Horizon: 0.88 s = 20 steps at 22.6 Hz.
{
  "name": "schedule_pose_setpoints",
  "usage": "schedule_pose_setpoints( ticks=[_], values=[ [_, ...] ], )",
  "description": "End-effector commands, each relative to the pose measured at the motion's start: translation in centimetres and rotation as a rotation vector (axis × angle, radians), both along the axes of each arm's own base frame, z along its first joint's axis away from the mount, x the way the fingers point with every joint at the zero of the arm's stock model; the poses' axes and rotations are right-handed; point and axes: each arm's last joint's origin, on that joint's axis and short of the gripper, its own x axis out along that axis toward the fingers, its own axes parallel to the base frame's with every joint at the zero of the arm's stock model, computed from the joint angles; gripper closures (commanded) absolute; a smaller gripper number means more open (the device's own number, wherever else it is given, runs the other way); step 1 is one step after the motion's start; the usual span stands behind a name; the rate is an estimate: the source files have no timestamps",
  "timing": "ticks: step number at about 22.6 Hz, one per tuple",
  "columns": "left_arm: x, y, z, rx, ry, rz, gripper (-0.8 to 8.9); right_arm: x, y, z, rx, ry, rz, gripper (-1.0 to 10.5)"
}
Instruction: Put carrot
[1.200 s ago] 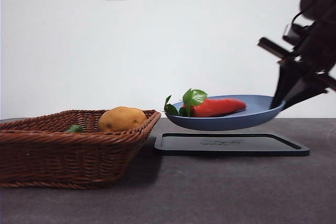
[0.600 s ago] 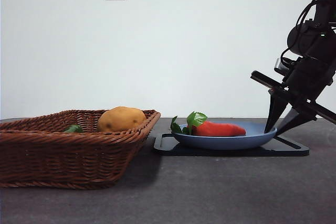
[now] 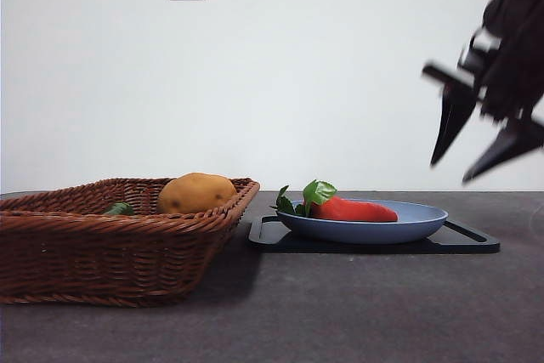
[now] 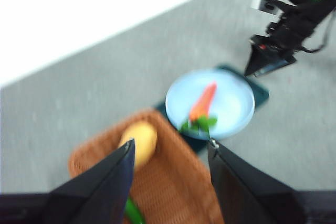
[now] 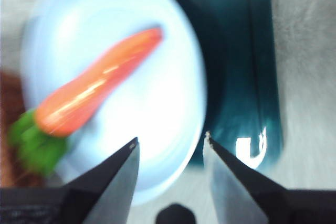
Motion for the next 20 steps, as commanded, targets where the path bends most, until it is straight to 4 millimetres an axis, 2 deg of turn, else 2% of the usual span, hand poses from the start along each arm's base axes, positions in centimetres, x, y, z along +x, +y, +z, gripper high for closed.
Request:
schedule_pose_setpoints(
  ticks=[1,4,7,13,20],
  values=[
    [0.6,-1.0,0.6,0.025,-0.073,-0.037,5.99,-1.6,0.0,3.3,-0.028,-0.084,0.050,7.9],
    [1.5,-2.3,0.0,0.069,-0.059,-0.044,8.14,-5.1,1.0,7.7,-0.108,-0.216,0.105,9.2],
    [2.0,-3.0,-0.6,0.122,-0.042,-0.051,8.07,-8.7,2.3,11.3,-0.212,-0.360,0.108,9.4],
    [2.3,-2.1,-1.0,0.185,-0.027,0.037,8.07,-13.3,4.1,13.9,-0.264,-0.488,0.155,9.4],
    [2.5,0.3,-1.5,0.228,0.010,0.140,8.07,-18.6,5.3,14.5,-0.342,-0.661,0.173,9.4]
  ],
)
